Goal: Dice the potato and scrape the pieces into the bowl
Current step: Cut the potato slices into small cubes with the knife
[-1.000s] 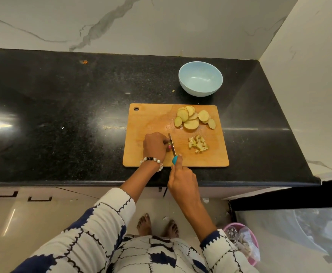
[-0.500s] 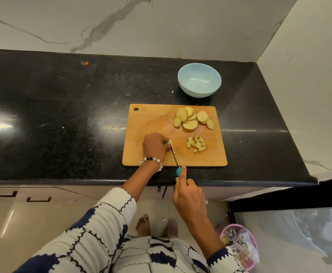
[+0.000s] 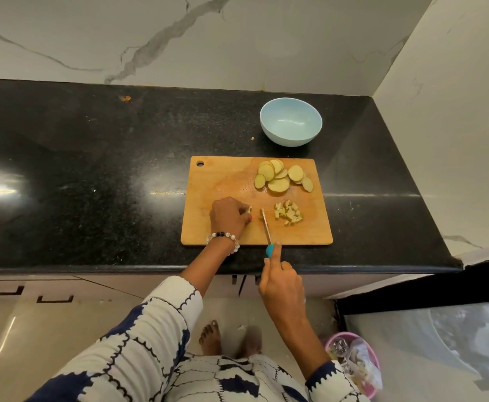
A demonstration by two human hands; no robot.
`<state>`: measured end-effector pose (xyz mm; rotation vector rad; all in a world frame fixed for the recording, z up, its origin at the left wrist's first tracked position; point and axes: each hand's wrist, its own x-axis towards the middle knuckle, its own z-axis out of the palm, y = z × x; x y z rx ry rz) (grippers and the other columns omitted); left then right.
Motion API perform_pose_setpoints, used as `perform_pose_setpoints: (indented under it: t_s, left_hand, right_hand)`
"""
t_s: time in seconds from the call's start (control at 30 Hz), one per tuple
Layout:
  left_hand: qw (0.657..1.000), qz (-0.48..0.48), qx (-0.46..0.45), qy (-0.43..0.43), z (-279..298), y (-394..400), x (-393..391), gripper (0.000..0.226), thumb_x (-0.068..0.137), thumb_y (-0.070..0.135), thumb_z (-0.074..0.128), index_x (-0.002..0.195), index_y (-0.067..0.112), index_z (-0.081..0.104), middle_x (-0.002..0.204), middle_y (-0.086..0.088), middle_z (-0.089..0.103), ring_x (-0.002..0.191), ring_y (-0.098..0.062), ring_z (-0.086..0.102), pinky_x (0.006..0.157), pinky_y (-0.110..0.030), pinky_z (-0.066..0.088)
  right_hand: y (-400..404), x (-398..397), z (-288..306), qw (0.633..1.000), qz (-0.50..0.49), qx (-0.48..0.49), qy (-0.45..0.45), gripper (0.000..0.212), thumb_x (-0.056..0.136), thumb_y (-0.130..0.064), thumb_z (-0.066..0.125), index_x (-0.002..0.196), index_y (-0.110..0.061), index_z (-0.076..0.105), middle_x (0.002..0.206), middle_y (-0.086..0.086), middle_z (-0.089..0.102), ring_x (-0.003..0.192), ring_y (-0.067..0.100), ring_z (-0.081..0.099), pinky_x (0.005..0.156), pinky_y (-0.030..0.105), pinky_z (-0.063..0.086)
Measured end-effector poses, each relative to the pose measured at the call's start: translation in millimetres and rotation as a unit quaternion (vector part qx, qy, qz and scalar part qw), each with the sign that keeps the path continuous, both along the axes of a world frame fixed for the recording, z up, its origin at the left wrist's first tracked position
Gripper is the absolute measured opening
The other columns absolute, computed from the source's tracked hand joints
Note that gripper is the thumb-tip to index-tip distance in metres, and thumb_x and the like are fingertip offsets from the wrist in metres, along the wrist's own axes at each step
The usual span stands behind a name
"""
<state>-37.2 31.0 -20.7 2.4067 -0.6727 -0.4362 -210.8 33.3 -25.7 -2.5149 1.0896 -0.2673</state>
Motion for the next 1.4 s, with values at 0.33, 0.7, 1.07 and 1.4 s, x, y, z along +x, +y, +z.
perform_pose_setpoints:
  t_s: [0.33,0.7,1.07,1.4]
  left_hand:
    - [0.999,-0.010,-0.015,0.038,-2.1,3.8,11.4,0.028,0.075,0.017,0.077,0.101,0.012,0.073,0.099,-0.003,0.072,0.100,-0.018,0.062,0.092,-0.028,0.047]
    - [1.000,-0.024,-0.009,0.004,-0.8,5.1,10.8,0.020,0.075,0.023,0.075,0.094,0.015,0.075,0.092,0.000,0.073,0.088,-0.014,0.063,0.075,-0.020,0.043]
    - [1.000,-0.020,-0.009,-0.019,0.9,7.0,6.2,0.017,0.079,0.022,0.072,0.095,0.016,0.075,0.093,0.002,0.073,0.086,-0.012,0.063,0.071,-0.015,0.039]
    - [1.000,-0.020,-0.002,-0.016,8.1,8.6,2.6,0.019,0.079,0.026,0.072,0.095,0.016,0.075,0.093,0.001,0.072,0.088,-0.013,0.062,0.075,-0.019,0.042]
  right_hand:
    - [-7.8,15.6,4.3,0.996,0.045,0.048,-0.064,0.063,0.092,-0.039,0.023,0.144,-0.006,0.033,0.072,0.005,0.059,0.061,0.016,0.053,0.052,0.023,0.030]
    - [0.1,26.9,0.8,0.999,0.038,0.033,0.011,0.055,0.100,-0.033,0.022,0.148,-0.004,0.020,0.084,0.008,0.060,0.065,0.017,0.047,0.057,0.031,0.030]
    - [13.6,15.9,-2.5,0.996,0.059,-0.024,0.062,0.048,0.088,-0.018,0.052,0.129,0.008,0.049,0.059,0.009,0.056,0.040,0.020,0.050,0.039,0.025,0.024]
    - [5.0,2.5,-2.8,0.998,0.045,-0.032,0.027,0.047,0.089,-0.021,0.057,0.129,0.002,0.052,0.057,0.002,0.051,0.039,0.009,0.032,0.037,0.020,0.022]
